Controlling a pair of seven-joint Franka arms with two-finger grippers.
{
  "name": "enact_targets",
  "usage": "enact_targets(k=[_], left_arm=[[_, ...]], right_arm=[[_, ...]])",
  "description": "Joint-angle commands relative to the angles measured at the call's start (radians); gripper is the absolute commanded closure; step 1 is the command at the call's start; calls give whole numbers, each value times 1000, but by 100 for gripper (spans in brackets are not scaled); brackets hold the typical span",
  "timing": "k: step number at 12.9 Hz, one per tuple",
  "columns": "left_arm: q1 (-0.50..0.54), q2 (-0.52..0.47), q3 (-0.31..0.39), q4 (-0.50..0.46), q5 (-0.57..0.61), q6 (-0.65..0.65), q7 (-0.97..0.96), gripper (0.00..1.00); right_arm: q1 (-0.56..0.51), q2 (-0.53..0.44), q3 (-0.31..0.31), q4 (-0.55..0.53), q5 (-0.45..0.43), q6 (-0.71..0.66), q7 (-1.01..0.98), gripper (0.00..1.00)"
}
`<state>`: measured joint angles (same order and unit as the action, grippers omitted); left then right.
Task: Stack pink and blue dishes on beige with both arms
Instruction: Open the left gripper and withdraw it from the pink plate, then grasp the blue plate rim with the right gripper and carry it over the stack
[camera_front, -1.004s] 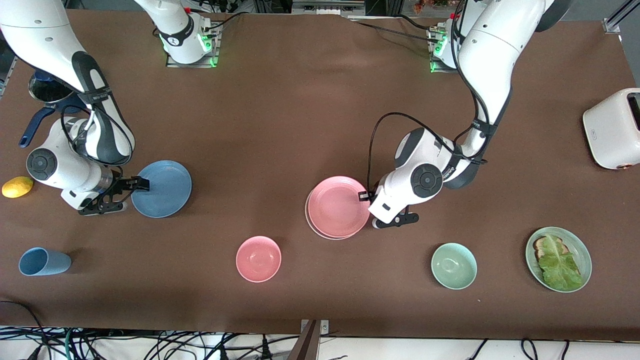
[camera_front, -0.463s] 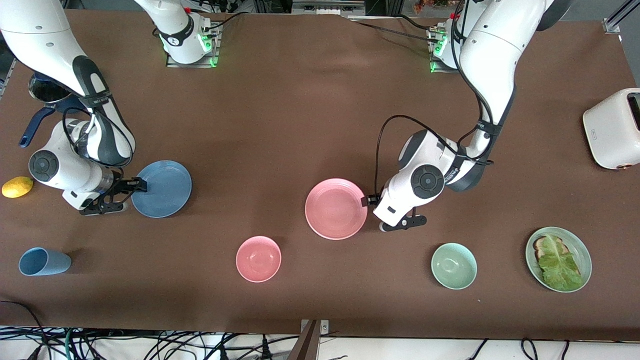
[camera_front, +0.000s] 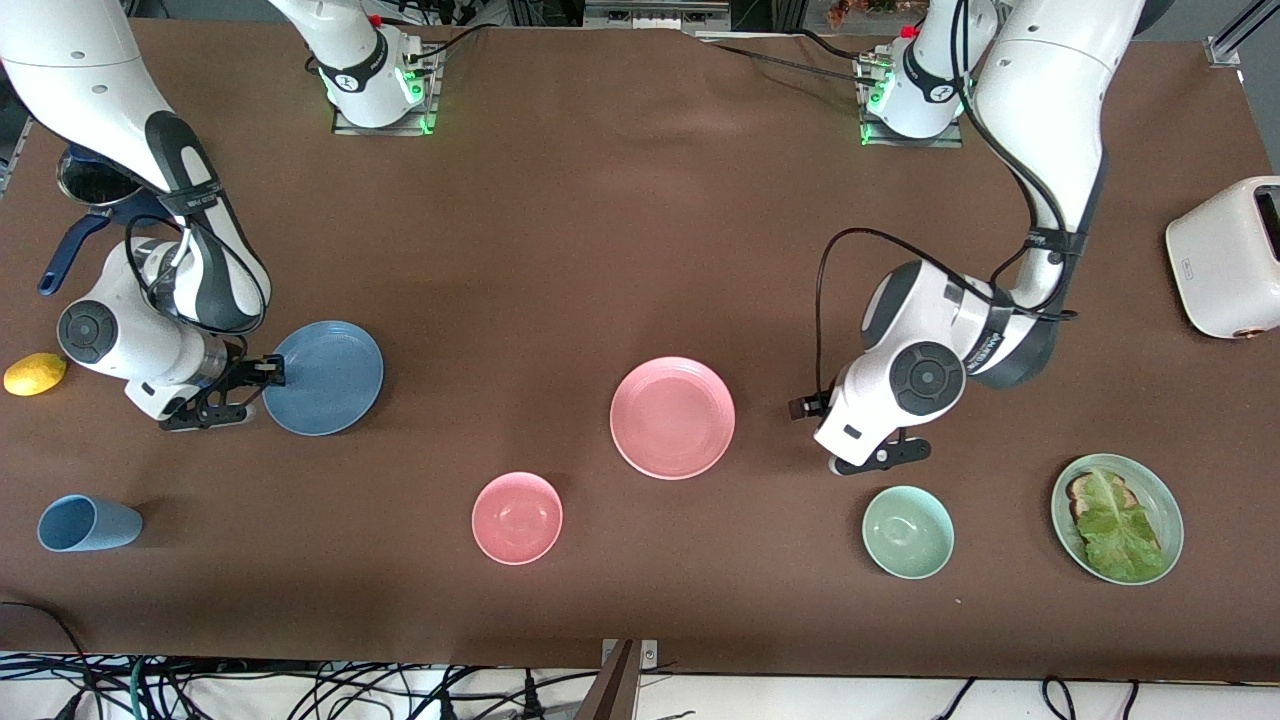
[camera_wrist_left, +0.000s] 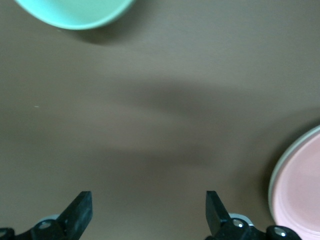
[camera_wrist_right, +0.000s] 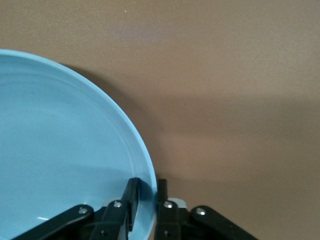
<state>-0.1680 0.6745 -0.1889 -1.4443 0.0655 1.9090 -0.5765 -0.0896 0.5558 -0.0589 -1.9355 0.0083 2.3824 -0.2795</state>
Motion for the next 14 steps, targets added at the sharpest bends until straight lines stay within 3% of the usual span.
enact_targets(k=[1, 4, 11, 14], left_arm=[[56, -39, -4, -10, 27, -63, 102, 0], [146, -73, -6, -10, 25, -105, 225, 0], [332, -183, -9, -4, 11, -280, 555, 0], [355, -262, 8, -27, 11, -312, 593, 0]], right_arm=[[-12, -4, 13, 18, 16, -6, -12, 100], [-10, -7, 25, 55, 16, -55, -12, 100], [-7, -25, 63, 338, 84, -411, -18, 100], [1, -25, 125, 403, 119, -454, 11, 100]])
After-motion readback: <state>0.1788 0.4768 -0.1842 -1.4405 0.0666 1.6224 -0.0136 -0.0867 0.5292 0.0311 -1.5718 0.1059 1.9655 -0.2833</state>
